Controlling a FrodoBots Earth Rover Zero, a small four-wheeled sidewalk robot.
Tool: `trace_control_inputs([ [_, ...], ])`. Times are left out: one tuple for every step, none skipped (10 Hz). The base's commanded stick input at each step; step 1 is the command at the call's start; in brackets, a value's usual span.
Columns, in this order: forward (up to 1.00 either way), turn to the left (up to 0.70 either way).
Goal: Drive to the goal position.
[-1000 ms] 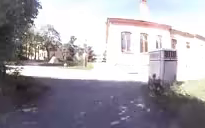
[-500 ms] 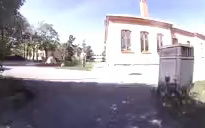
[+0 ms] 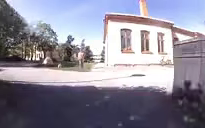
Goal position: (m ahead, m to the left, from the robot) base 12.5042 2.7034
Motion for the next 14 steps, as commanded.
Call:
trace_control_inputs([
  [1.00,0.00],
  [1.00,0.00],
  [1.00,0.00],
  [1.00,0.00],
  [1.00,0.00],
  [1.00,0.00],
  [1.00,0.00],
  [1.00,0.00],
  [1.00,0.00],
  [1.00,0.00],
  [1.00,0.00],
  [1.00,0.00],
  [0.93,0.00],
  [0.85,0.00],
])
